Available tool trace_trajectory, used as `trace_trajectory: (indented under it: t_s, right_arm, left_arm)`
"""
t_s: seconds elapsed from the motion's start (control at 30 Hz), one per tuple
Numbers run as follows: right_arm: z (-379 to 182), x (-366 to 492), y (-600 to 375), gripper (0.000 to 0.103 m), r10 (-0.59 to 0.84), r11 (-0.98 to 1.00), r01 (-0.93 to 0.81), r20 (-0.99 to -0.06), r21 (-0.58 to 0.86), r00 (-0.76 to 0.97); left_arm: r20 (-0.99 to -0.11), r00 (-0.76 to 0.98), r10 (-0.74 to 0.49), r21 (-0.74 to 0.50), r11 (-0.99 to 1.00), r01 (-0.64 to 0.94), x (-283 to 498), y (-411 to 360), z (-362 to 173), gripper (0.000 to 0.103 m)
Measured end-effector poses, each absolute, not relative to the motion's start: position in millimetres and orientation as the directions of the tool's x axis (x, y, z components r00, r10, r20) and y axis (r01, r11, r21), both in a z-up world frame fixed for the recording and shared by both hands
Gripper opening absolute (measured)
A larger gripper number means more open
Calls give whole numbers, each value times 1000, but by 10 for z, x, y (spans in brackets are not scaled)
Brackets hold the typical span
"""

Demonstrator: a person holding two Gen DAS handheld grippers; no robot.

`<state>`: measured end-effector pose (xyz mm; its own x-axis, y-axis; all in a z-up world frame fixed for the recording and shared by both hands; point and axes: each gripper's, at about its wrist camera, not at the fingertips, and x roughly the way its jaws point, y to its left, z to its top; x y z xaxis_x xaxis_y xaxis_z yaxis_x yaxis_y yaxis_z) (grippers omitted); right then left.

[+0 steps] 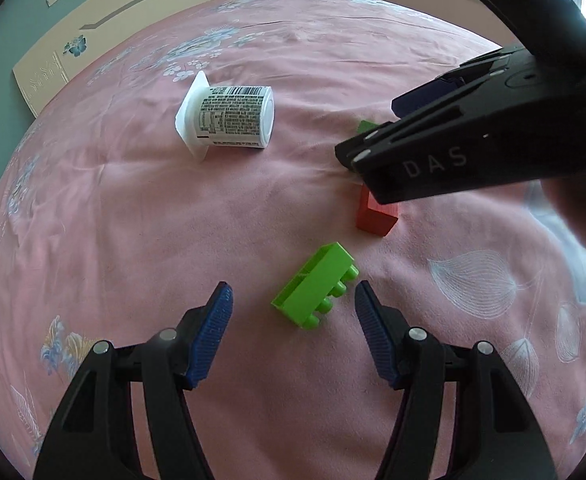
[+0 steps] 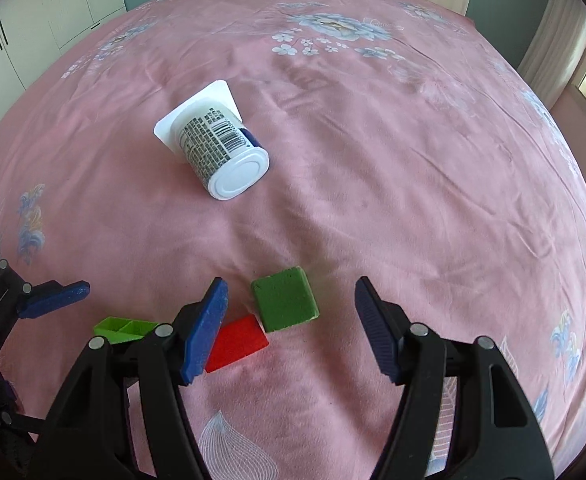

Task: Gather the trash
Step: 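Grasp the light green block with the left tool while the right grasps the dark green block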

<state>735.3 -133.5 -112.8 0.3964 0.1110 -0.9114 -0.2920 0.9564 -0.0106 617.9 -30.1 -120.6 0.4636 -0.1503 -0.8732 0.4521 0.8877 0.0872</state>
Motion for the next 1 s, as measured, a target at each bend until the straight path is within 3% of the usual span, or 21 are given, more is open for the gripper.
trace_trajectory:
  t_s: [0.1, 0.2, 0.27, 0.3, 0.37, 0.4, 0.7, 1.0]
  right_arm:
    - [-1269, 7458, -1355, 64, 114, 959, -282, -919, 3, 378]
    - [-1329, 7492, -1357, 53, 99, 961, -277, -919, -11, 381]
    - [-1323, 7486, -1366, 47, 102, 961, -276, -917, -9, 386]
    - [-1323, 7483, -1376, 43, 99, 962, -273, -917, -10, 385]
    - [-1315, 7462, -1389, 37, 99, 963, -269, -918, -8, 384]
    - [-1309, 7447, -1387, 31, 95, 964, -267, -918, -12, 384]
    - [-994, 7154, -1423, 31, 93, 969, -248, -902, -16, 422]
    - [81, 6324, -1329, 31, 114, 949, -307, -843, -63, 525]
  left_arm:
    - [-875, 460, -152, 82, 889, 451, 6234, -320, -1293, 66]
    - [-869, 464, -170, 74, 883, 463, 6264, -354, -1314, 60]
    - [-868, 460, -188, 56, 882, 467, 6282, -371, -1302, 41]
    - [-870, 456, -188, 50, 885, 462, 6282, -381, -1312, 38]
    - [-873, 447, -195, 31, 892, 450, 6286, -396, -1333, 23]
    - [-871, 447, -205, 21, 893, 450, 6265, -396, -1331, 23]
    - [-860, 483, -162, 51, 916, 398, 6037, -285, -1062, 23]
    - [-810, 575, -119, 110, 931, 349, 5455, -53, -184, 23]
